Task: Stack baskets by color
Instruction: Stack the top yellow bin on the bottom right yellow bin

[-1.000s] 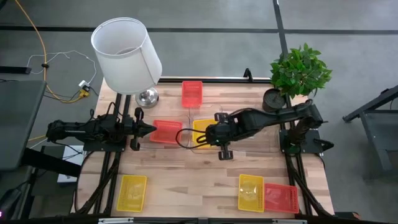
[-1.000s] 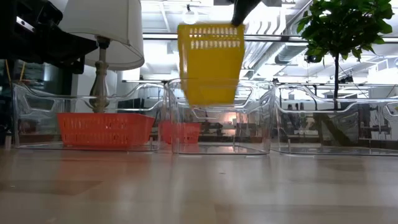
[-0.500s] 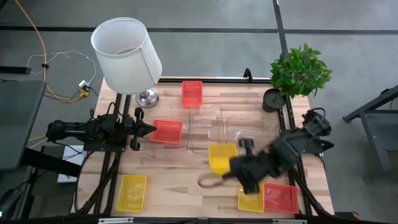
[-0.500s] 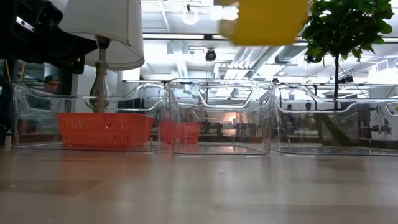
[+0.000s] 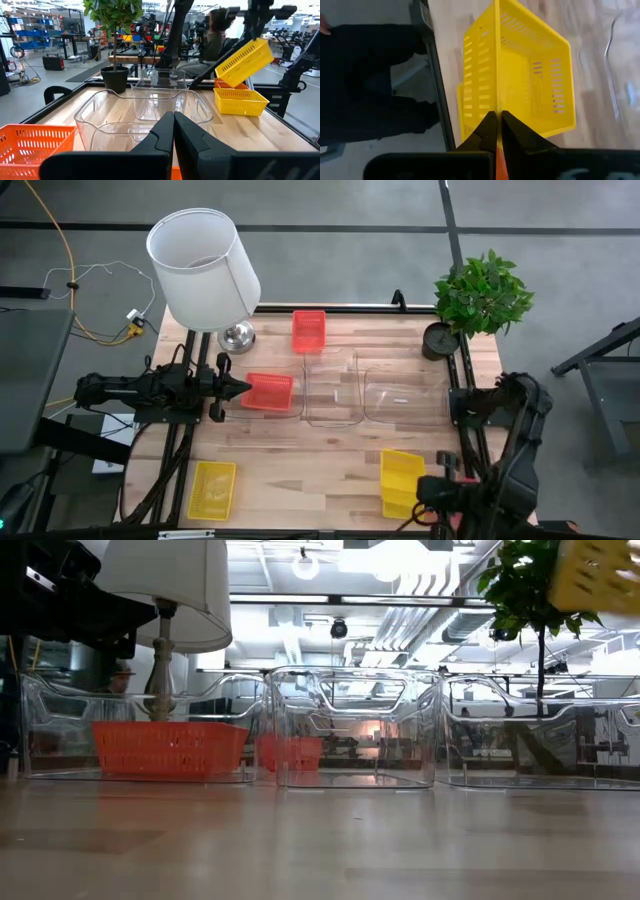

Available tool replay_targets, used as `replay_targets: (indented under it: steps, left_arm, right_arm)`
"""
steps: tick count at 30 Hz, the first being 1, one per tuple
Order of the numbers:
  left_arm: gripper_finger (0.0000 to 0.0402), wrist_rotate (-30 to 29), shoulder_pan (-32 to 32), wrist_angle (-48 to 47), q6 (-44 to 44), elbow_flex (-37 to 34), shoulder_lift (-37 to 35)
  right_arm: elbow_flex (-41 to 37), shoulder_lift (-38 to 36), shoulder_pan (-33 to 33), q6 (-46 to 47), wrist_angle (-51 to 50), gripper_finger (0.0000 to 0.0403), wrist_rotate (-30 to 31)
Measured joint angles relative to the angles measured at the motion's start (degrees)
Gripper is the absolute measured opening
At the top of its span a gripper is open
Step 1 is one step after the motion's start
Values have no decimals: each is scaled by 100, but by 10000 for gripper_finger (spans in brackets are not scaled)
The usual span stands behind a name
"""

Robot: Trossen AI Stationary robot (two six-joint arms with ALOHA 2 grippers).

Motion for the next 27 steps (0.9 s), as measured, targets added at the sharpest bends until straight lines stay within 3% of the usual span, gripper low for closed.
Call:
replay_targets:
  steps: [13, 27]
  left_arm:
    - [0, 0, 1, -1, -1, 1, 0]
    - [0, 0, 1, -1, -2, 0, 0]
  right_arm:
    - [-1249, 0, 320, 666, 749, 0, -191]
    - [-1352, -4, 348, 669, 1032, 0, 5]
